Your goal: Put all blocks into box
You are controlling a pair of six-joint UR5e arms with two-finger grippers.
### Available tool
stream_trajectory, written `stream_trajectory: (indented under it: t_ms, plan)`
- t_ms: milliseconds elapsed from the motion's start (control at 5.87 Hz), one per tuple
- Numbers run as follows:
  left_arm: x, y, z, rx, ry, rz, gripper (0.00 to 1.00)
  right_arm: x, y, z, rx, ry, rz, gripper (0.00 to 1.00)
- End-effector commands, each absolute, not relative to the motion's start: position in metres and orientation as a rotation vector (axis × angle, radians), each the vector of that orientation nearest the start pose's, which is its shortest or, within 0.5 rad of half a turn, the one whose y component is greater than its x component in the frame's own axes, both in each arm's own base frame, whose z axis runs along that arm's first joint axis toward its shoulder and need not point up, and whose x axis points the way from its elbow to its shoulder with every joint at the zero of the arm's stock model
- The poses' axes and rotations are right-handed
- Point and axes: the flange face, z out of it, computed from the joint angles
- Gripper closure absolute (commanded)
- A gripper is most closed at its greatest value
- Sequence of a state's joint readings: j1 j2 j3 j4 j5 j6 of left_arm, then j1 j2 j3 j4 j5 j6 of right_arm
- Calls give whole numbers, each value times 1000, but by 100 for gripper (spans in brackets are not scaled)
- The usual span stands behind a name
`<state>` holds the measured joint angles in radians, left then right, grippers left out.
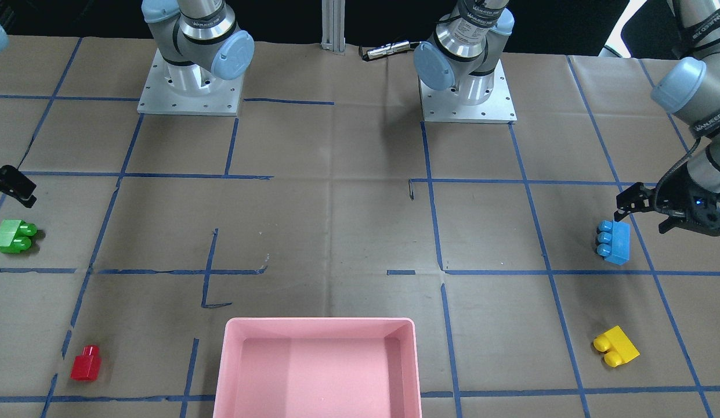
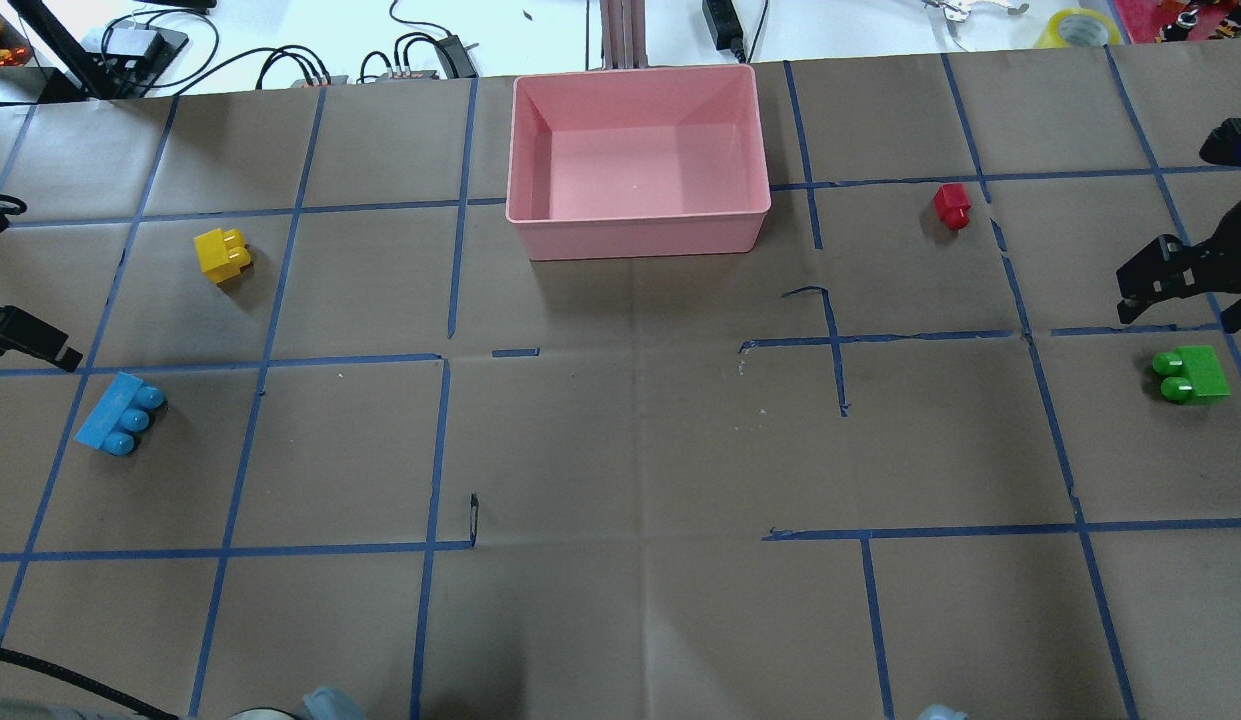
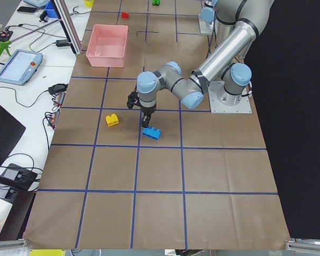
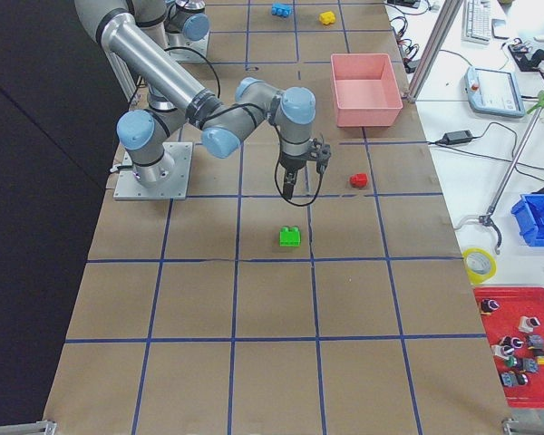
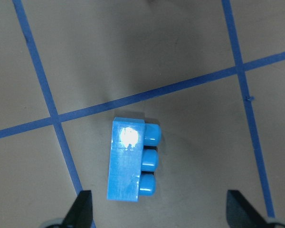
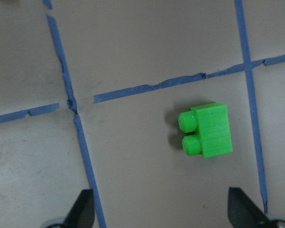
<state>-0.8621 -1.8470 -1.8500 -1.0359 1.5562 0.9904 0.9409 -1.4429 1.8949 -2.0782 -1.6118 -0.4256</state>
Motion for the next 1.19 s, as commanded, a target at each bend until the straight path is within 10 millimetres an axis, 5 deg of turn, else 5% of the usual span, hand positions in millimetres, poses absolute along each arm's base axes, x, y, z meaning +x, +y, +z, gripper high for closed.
stream_trajectory:
  t_ms: [0,341,1022]
  plan:
    - [258,-522,222,467,3117,-28,0,-239,-502,267,342,3277,-11,0]
    - [250,-532,183,522,3122,-12,0,-257,-509,220,285,3259,60,0]
    - [251,-522,180,629,3114,34,0,-257,-508,216,-53,3256,101,0]
